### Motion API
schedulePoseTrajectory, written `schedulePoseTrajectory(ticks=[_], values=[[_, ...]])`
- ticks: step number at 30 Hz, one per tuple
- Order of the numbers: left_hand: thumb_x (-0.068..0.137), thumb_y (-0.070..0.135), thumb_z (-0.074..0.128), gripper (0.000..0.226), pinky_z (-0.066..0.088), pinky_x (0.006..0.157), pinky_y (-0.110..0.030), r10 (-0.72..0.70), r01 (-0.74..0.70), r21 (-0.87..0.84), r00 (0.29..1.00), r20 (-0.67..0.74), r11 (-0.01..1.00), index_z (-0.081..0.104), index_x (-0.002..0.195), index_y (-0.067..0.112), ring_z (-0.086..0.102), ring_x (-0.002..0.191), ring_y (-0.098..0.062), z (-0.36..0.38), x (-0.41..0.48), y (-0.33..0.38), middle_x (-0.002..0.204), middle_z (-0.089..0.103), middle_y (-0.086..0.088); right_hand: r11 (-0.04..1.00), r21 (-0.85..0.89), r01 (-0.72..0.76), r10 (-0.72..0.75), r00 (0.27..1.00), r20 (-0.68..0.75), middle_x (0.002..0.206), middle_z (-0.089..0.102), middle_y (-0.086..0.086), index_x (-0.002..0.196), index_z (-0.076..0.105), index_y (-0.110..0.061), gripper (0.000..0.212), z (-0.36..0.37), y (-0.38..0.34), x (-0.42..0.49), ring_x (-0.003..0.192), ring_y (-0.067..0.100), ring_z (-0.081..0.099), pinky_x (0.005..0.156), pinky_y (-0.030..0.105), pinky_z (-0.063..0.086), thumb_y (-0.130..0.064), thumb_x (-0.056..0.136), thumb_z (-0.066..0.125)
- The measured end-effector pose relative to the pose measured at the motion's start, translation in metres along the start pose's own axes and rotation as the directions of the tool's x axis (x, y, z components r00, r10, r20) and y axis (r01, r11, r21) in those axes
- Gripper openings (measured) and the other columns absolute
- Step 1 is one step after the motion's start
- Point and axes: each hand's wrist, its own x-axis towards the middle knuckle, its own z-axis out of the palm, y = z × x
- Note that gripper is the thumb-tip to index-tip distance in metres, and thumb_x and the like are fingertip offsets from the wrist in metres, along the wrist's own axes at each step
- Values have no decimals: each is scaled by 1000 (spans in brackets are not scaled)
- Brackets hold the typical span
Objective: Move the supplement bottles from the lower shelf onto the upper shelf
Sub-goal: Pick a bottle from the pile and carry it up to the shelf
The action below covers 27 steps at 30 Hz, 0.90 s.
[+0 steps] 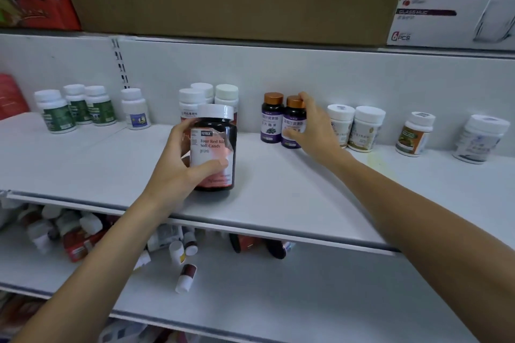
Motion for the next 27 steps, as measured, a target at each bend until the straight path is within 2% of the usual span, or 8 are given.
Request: schedulePoseTrajectory(ticks=[3,6,9,12,15,22,25,27], values=[[43,35,77,80,48,65,-9,0,1,33,999,-44,999,48,118,29,62,88,4,-12,-8,1,108,63,11,979,-204,-16,-14,989,-147,128,45,15,146,22,-16,80,-3,-15,-12,120,30,41,96,38,39,-24,82,69],[38,45,73,80,50,70,-12,8,-4,49,996,-85,999,52,113,26,62,96,-2,-25,-18,4,109,63,11,991,-112,75,-98,972,-216,122,51,14,138,36,-12,60,-4,-46,-30,110,26,48,91,36,42,-18,85,65],[40,42,74,71,49,69,-11,28,-23,48,994,-109,999,53,106,32,62,90,3,-47,-34,9,107,63,12,960,209,185,-179,983,-46,103,63,6,122,53,-10,43,6,-92,-50,85,17,58,82,34,51,-17,82,69],[43,35,79,69,49,70,-12,37,-26,72,989,-147,997,55,107,31,63,89,3,-83,-56,12,105,64,11,885,403,234,-335,920,203,94,66,-2,119,56,-17,49,26,-146,-76,75,9,61,74,18,51,-15,75,77],[42,37,80,70,50,72,-14,30,-5,122,979,-200,992,54,107,35,64,92,1,-131,-86,17,107,64,12,830,510,225,-426,846,321,103,66,0,122,54,-21,59,57,-198,-99,83,10,64,76,23,55,-10,70,79],[61,6,84,70,49,72,-10,26,55,207,928,-371,977,48,117,28,61,92,9,-256,-156,28,108,61,14,688,699,197,-620,660,424,119,62,3,131,46,-32,77,141,-309,-152,103,13,64,89,42,54,-22,65,84],[56,29,87,71,50,81,-15,12,94,231,908,-419,969,45,112,43,57,106,0,-302,-185,30,115,58,13,603,782,155,-676,619,399,124,60,0,135,39,-40,83,172,-350,-179,111,11,60,93,40,51,-39,64,81],[49,42,83,74,50,86,-19,17,109,258,896,-443,960,44,112,46,55,112,-7,-327,-201,31,120,57,9,530,842,100,-698,615,366,127,57,-6,134,37,-43,79,191,-373,-197,118,9,55,94,31,48,-43,66,76]])
